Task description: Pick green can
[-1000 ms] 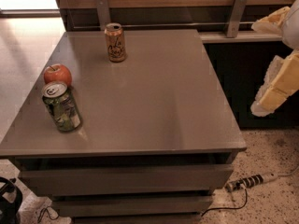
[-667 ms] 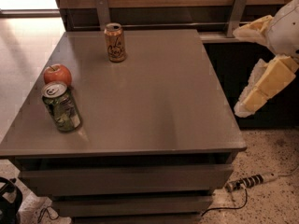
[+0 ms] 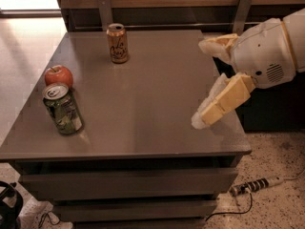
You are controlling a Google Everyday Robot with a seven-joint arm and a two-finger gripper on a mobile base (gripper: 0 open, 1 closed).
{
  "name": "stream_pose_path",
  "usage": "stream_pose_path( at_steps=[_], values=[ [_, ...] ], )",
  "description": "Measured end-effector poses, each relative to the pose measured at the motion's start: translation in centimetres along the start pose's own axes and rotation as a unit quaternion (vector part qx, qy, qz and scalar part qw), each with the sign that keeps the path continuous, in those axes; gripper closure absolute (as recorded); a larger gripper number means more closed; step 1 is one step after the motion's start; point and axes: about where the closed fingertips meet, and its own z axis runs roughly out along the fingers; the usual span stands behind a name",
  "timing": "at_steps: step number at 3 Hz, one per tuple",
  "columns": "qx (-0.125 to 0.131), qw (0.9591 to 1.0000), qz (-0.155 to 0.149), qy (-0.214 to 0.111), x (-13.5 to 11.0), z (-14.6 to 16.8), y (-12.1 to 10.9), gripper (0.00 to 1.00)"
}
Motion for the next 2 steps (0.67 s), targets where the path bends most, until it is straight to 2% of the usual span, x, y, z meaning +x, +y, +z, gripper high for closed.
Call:
stream_pose_path(
  at_steps=[1,2],
  values=[
    [0.005,0.9968,0.011,-0.079,-1.3,4.4,0.3,0.00],
    [0.010,0.9883,0.021,-0.151,-2.9,8.6,-0.3,0.00]
  ],
)
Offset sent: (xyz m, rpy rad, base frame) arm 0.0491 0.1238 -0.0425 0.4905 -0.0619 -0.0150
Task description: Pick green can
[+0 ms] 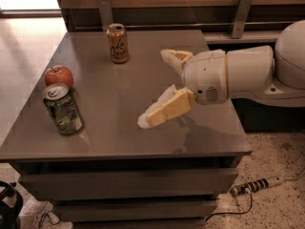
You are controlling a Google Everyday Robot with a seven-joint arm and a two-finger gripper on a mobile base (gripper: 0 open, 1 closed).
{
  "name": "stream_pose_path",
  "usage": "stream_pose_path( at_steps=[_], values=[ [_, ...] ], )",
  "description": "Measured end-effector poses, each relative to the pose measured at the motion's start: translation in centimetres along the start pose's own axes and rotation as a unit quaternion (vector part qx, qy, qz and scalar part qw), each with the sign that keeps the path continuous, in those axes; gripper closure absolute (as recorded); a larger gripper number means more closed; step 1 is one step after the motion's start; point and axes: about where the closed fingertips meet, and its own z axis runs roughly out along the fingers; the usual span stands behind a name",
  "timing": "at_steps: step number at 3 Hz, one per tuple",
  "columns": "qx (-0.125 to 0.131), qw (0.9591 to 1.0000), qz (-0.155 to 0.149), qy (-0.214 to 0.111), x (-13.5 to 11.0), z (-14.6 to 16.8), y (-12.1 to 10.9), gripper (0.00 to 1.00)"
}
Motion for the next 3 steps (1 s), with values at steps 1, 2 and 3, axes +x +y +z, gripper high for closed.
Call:
stream_pose_path(
  at_steps=[1,2,3],
  values=[
    [-0.002,0.9990,-0.001,-0.045,-1.3,3.3,-0.5,0.00],
    [-0.002,0.9990,-0.001,-0.045,-1.3,3.4,-0.5,0.00],
    [-0.007,0.9985,0.008,-0.053,-0.9,5.6,-1.2,0.00]
  ],
)
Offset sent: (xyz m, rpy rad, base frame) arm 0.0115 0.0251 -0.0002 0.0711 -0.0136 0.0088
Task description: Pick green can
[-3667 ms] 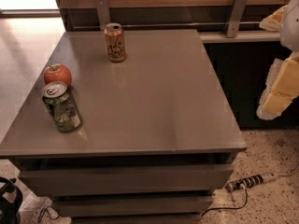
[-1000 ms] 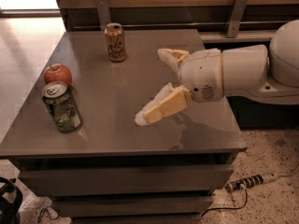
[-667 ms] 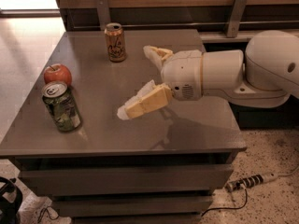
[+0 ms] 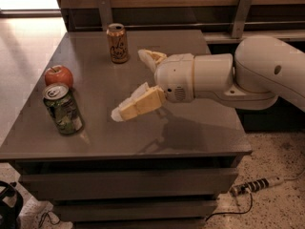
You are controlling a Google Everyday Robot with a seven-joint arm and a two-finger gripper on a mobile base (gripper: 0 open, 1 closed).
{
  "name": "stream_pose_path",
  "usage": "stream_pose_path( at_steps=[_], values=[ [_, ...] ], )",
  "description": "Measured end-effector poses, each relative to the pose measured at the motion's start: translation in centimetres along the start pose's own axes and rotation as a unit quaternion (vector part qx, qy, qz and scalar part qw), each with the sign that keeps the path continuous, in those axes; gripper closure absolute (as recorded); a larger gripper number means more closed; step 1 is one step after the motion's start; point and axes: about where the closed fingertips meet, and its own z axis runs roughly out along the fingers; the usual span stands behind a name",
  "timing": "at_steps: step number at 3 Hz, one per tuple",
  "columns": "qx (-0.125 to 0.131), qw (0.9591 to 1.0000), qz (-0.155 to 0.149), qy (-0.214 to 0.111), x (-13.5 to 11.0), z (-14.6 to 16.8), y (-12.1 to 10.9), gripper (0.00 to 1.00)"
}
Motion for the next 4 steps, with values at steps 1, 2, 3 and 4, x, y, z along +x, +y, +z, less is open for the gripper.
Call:
stream_pose_path(
  at_steps=[1,2,3,4],
  values=[
    [0.001,1.0000,0.002,0.003,0.7,2.6,-0.6,0.00],
    [-0.002,1.0000,-0.001,-0.008,0.9,4.8,-1.0,0.00],
    [-0.019,0.9993,-0.011,-0.031,0.6,7.3,-0.3,0.00],
    [-0.036,0.9980,-0.015,-0.050,0.6,9.2,0.5,0.00]
  ],
)
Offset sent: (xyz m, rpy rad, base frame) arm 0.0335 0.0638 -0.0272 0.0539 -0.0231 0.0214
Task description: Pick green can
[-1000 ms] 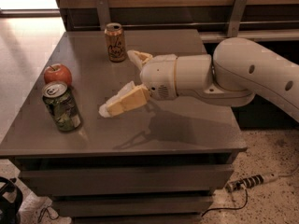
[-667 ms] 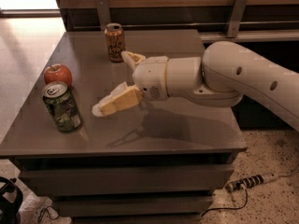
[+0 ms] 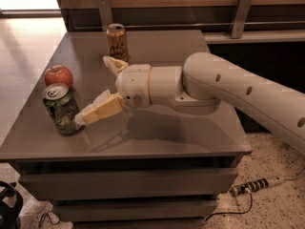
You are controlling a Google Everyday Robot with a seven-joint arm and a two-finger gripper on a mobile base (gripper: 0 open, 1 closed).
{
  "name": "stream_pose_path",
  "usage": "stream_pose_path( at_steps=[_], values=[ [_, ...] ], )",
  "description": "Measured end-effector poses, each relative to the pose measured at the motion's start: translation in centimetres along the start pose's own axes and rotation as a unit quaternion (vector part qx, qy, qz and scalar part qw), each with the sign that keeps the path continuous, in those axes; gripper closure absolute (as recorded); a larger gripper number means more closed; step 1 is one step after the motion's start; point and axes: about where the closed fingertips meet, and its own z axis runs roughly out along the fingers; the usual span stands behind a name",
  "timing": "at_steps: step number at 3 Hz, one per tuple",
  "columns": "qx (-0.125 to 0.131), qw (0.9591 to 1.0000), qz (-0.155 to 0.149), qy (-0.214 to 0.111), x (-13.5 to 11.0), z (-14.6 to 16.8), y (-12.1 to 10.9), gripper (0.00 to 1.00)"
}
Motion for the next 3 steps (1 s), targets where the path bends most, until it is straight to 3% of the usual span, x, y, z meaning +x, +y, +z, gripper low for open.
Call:
stream_pose_path(
  at_steps=[3],
  values=[
    [-0.028,0.9993,0.020,-0.016,2.5,3.1,2.4,0.00]
  ],
)
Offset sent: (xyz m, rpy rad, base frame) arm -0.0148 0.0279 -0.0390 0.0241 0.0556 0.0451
